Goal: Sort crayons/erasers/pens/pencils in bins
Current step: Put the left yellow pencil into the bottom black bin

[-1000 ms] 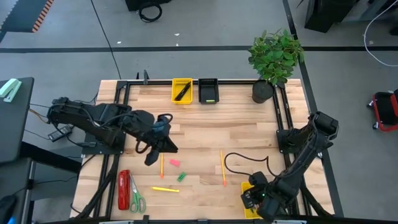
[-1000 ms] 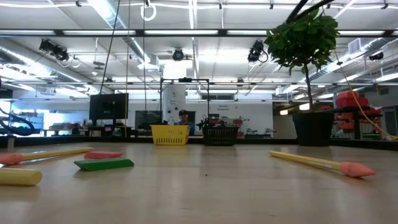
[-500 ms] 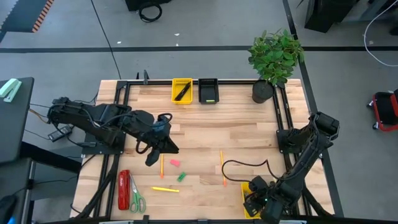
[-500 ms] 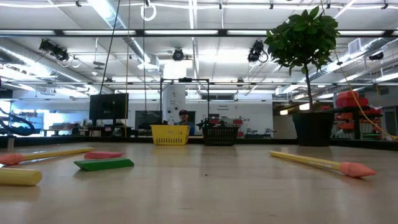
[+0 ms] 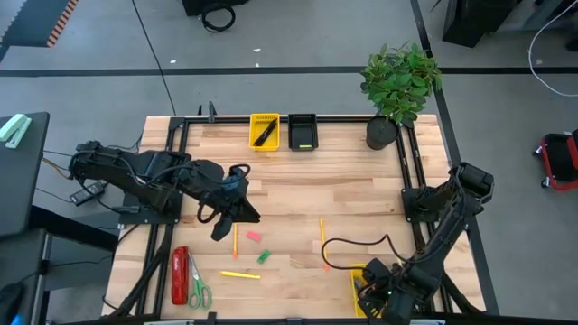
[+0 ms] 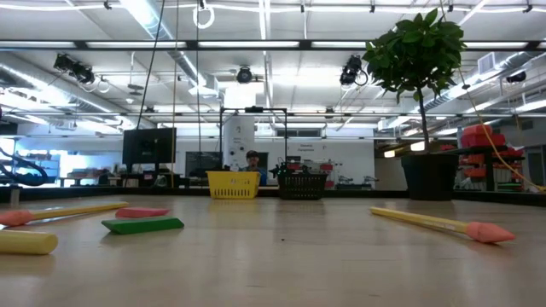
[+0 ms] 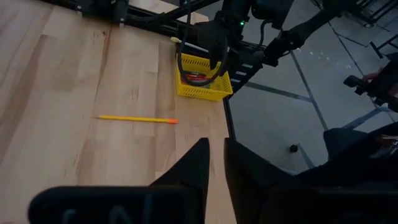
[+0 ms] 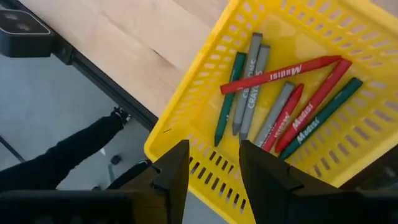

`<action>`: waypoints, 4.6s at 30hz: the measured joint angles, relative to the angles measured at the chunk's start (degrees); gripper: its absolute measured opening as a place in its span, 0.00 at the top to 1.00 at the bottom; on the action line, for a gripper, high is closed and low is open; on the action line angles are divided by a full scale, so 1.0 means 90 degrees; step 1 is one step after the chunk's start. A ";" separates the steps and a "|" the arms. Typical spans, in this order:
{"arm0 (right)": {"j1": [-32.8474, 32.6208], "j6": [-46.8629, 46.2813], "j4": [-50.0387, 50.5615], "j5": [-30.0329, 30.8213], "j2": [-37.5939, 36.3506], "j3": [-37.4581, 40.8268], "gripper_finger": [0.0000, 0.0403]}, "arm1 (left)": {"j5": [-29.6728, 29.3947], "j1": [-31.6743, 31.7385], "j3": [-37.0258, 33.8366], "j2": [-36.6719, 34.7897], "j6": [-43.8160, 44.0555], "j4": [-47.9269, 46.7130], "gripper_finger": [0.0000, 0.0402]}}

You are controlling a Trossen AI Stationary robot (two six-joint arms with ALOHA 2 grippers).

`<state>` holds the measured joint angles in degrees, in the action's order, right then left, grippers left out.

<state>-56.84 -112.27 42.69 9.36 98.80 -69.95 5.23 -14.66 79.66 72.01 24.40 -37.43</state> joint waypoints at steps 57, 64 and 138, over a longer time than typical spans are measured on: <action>0.0670 0.0965 0.1256 0.1375 -0.0337 -0.2028 0.64 | -0.1114 -0.0097 -0.0001 0.0442 0.1204 0.4573 0.88; 0.0571 0.1832 0.1534 0.1863 -0.0917 -0.2028 0.64 | -0.2719 -0.0790 -0.0007 0.0690 0.2025 0.3397 0.94; 0.1282 0.5626 0.3512 0.1162 -0.3497 -0.2030 0.64 | -0.0066 -0.0673 -0.2988 0.2227 0.9554 -0.0502 0.57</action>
<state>-45.30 -61.64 74.30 19.81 67.33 -88.23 4.64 -20.71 52.77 92.05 110.39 -41.95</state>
